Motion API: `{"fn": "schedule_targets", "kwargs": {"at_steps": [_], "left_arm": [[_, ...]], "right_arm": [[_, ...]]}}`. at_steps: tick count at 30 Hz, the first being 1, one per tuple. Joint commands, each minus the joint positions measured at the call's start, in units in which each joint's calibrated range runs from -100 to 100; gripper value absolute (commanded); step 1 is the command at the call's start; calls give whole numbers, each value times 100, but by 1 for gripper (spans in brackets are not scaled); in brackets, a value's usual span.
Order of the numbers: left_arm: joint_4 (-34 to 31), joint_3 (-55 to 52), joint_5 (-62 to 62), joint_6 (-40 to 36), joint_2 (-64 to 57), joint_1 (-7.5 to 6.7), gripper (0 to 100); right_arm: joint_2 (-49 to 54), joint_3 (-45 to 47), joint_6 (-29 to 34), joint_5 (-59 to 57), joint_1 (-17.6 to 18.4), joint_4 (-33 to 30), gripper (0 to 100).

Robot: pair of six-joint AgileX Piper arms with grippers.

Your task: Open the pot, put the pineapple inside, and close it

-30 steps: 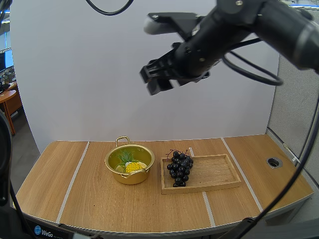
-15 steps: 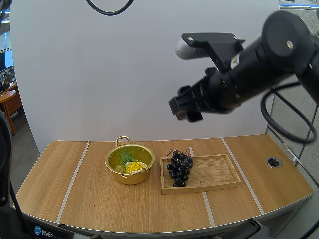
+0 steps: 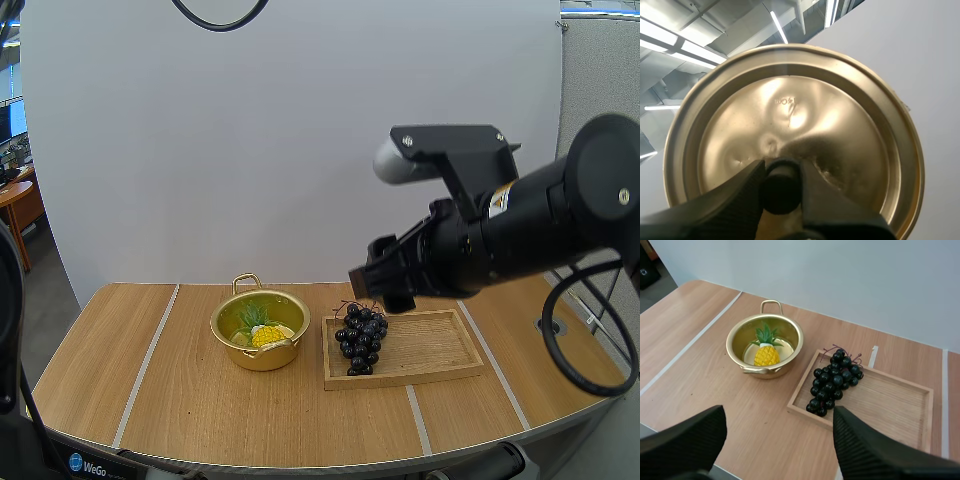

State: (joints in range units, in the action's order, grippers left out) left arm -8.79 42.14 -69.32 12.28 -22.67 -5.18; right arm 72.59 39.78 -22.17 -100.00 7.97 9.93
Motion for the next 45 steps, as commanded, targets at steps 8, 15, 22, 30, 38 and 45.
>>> {"fn": "schedule_targets", "kwargs": {"at_steps": [8, 15, 22, 30, 38, 45], "left_arm": [[-26, 48, 179, -59, -29, -11, 0], [-26, 48, 179, -59, -29, -11, 0], [-26, 48, 179, -59, -29, -11, 0], [-26, 48, 179, -59, -29, -11, 0], [-26, 48, 179, -59, -29, -11, 0], [-26, 48, 179, -59, -29, -11, 0]], "right_arm": [[502, 1298, -537, 0, -43, 251, 100], [502, 1298, -537, 0, -43, 193, 100], [502, 1298, -575, 0, -43, 292, 0], [502, 1298, -584, 0, -43, 251, 0], [502, 1298, -604, 0, -43, 263, 0], [502, 1298, -604, 0, -43, 263, 0]]}}
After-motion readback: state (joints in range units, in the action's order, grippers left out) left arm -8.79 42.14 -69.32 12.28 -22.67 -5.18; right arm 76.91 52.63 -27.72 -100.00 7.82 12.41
